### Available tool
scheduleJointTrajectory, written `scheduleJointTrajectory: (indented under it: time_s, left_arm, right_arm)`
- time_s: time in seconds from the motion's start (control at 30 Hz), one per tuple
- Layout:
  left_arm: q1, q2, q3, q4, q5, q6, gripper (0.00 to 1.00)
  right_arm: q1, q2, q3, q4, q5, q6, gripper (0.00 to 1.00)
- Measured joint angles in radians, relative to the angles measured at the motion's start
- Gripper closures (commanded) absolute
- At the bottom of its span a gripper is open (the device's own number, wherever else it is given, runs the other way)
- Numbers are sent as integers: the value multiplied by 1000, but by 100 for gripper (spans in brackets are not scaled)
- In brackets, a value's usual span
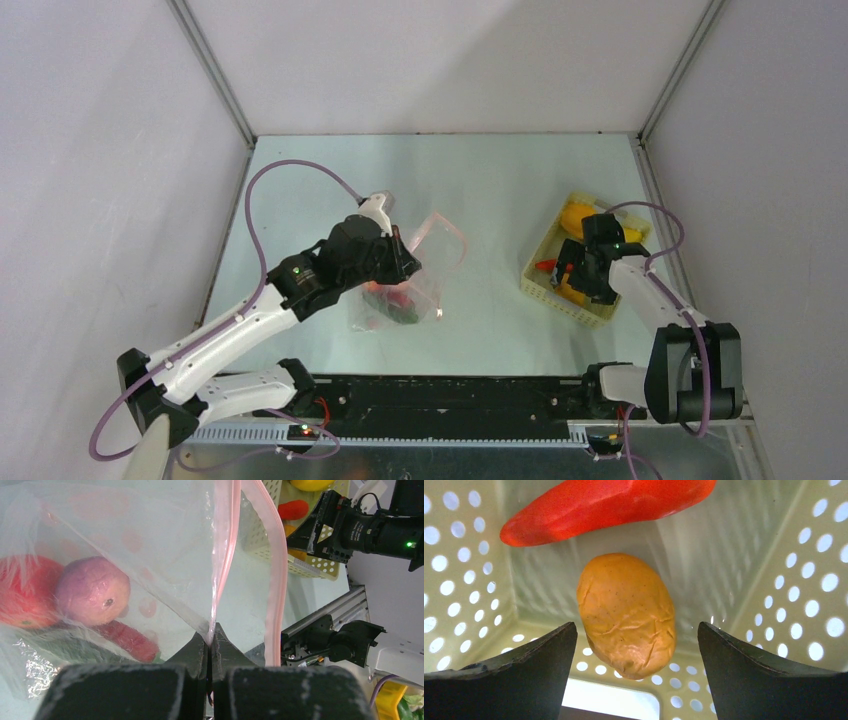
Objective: Place the food in the zip-top bag and seal the zipper
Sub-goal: Pick up the fake fruit from the bin.
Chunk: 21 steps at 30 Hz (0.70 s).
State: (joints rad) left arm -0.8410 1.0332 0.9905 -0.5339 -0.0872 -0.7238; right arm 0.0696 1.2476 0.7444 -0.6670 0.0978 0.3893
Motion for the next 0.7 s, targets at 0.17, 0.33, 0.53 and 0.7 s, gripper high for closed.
scheduleJointTrajectory:
  time_s: [0.17,0.33,0.53,0.7]
  left_arm:
    - [0,-4,-7,1,0,0,100]
    - [0,-4,-9,1,1,0,100]
    - [0,-4,-9,1,1,0,100]
    - [0,-4,-9,1,1,0,100]
  right_arm:
    - [0,37,-11,13,-18,-2,10]
    - [0,72,-12,29,-45,-7,15]
    - [2,105,-13,51,-61,-17,28]
    - [2,114,-16,60,-61,-26,45]
